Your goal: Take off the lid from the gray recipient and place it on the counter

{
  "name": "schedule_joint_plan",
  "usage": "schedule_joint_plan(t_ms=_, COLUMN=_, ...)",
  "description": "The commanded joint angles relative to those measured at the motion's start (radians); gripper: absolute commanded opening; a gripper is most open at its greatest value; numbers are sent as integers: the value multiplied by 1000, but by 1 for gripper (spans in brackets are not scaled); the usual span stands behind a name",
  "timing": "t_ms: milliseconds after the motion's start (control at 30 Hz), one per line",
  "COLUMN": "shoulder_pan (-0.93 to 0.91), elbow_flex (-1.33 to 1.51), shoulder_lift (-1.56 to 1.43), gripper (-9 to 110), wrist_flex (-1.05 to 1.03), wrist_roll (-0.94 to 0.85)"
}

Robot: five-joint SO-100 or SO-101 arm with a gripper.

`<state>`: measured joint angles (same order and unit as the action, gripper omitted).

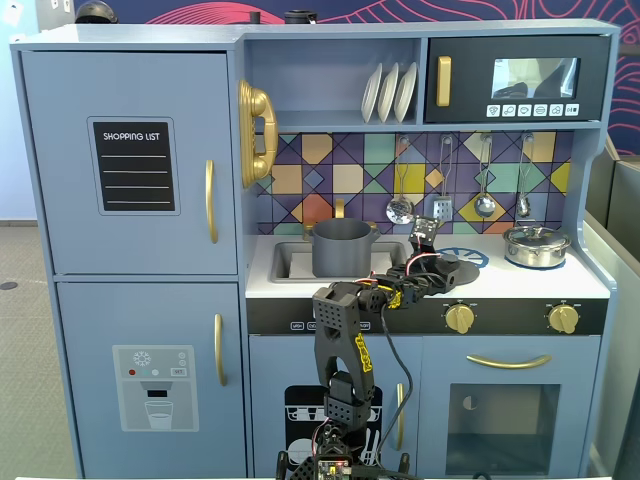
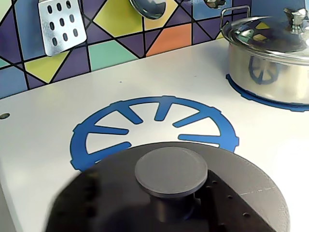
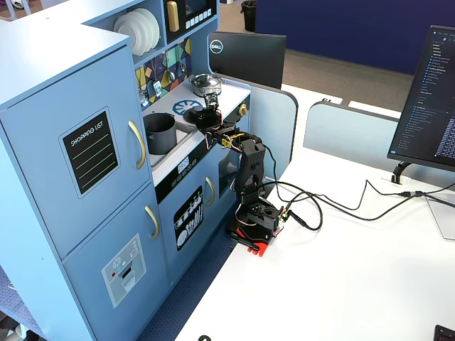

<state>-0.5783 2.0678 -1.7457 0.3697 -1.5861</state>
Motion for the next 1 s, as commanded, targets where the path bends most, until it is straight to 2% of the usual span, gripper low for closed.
schedule_joint_plan(t_ms=0, shoulder_pan=-43, elbow_flex=-8, shoulder_lift=-37, gripper=30, wrist_flex=5, wrist_roll=0)
schedule_joint_plan(t_ms=367, shoulder_pan=-20, elbow_flex=-54, shoulder_lift=-124, gripper=28, wrist_flex=-6, wrist_roll=23)
schedule_joint_plan(t_ms=533, shoulder_pan=-2, elbow_flex=-80, shoulder_lift=-325, gripper=27, wrist_flex=-190, wrist_roll=38)
schedule_joint_plan(t_ms=633, shoulder_pan=14, elbow_flex=-63, shoulder_lift=-525, gripper=22, wrist_flex=-453, wrist_roll=63)
schedule_joint_plan(t_ms=833, shoulder_pan=158, elbow_flex=-18, shoulder_lift=-951, gripper=6, wrist_flex=-1276, wrist_roll=104)
schedule_joint_plan(t_ms=967, shoulder_pan=327, elbow_flex=127, shoulder_lift=-1149, gripper=0, wrist_flex=-1540, wrist_roll=80)
